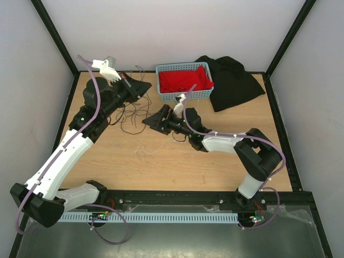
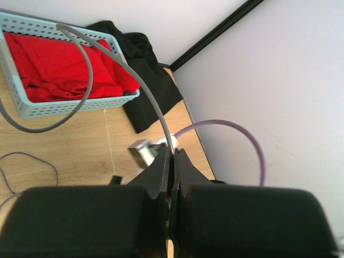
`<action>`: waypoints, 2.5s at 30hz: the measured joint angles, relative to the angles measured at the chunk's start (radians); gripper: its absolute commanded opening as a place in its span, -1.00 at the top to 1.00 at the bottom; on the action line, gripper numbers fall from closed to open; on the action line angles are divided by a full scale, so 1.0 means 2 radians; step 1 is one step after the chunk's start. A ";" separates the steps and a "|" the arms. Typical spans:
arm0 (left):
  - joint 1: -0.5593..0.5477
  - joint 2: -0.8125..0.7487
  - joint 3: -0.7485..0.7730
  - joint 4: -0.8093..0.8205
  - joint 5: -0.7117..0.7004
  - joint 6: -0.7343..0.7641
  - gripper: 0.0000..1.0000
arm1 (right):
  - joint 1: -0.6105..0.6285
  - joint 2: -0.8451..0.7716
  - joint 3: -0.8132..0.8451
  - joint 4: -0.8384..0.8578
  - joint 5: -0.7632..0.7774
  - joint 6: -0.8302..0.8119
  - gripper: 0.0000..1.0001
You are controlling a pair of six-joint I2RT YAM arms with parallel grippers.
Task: Zip-tie the wires
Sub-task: Pick up the cable at the center of the board.
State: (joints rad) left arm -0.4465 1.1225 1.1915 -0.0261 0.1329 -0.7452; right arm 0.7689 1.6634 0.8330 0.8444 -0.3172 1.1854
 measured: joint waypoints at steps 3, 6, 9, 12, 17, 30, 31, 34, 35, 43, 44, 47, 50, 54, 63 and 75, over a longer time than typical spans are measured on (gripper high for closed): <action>-0.013 0.000 0.000 0.005 -0.006 0.000 1.00 | 0.014 0.022 0.009 0.007 -0.007 0.011 -0.99; -0.021 0.000 0.000 0.008 -0.011 0.000 1.00 | 0.022 0.037 0.016 0.020 -0.015 0.020 -0.99; -0.024 0.000 0.000 0.008 -0.015 0.000 1.00 | 0.025 0.040 0.018 0.029 -0.019 0.026 -0.99; -0.025 -0.001 -0.001 0.009 -0.020 0.000 1.00 | 0.025 0.039 0.018 0.037 -0.017 0.027 -0.99; -0.027 -0.006 -0.007 0.010 -0.028 0.001 1.00 | 0.025 0.039 0.014 0.048 -0.006 0.033 -1.00; -0.031 -0.014 -0.013 0.010 -0.036 0.002 1.00 | 0.025 0.034 0.006 0.061 0.008 0.050 -0.86; -0.032 -0.014 -0.013 0.010 -0.037 0.002 1.00 | 0.025 0.035 0.011 0.062 0.003 0.051 -0.86; -0.034 -0.014 -0.014 0.010 -0.037 0.002 1.00 | 0.025 0.041 0.022 0.066 -0.008 0.057 -0.86; -0.035 -0.014 -0.013 0.010 -0.038 0.002 1.00 | 0.026 0.043 0.023 0.068 -0.011 0.059 -0.86; -0.036 -0.014 -0.013 0.010 -0.041 0.003 1.00 | 0.030 0.061 0.026 0.069 -0.020 0.064 -0.36; -0.036 -0.014 -0.013 0.010 -0.042 0.004 1.00 | 0.030 0.061 0.027 0.069 -0.021 0.064 -0.20; -0.036 -0.014 -0.013 0.010 -0.048 0.014 1.00 | 0.030 0.061 0.028 0.070 -0.023 0.063 0.31; -0.035 -0.019 -0.013 0.004 -0.061 0.032 1.00 | 0.030 0.061 0.026 0.073 -0.025 0.061 0.82; -0.024 -0.040 -0.014 -0.010 -0.073 0.047 1.00 | 0.023 0.061 0.017 0.073 -0.034 0.058 1.00; 0.014 -0.076 -0.017 -0.057 -0.083 0.067 1.00 | -0.007 0.025 0.024 -0.053 -0.058 -0.049 1.00; 0.029 -0.141 -0.165 -0.144 -0.122 0.068 1.00 | -0.015 -0.113 0.083 -0.429 0.131 -0.422 1.00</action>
State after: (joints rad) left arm -0.3893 0.8406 0.8619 -0.3134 -0.1116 -0.6094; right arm 0.7387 1.4368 0.9997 -0.0128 -0.0551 0.3405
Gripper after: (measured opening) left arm 0.007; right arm 0.012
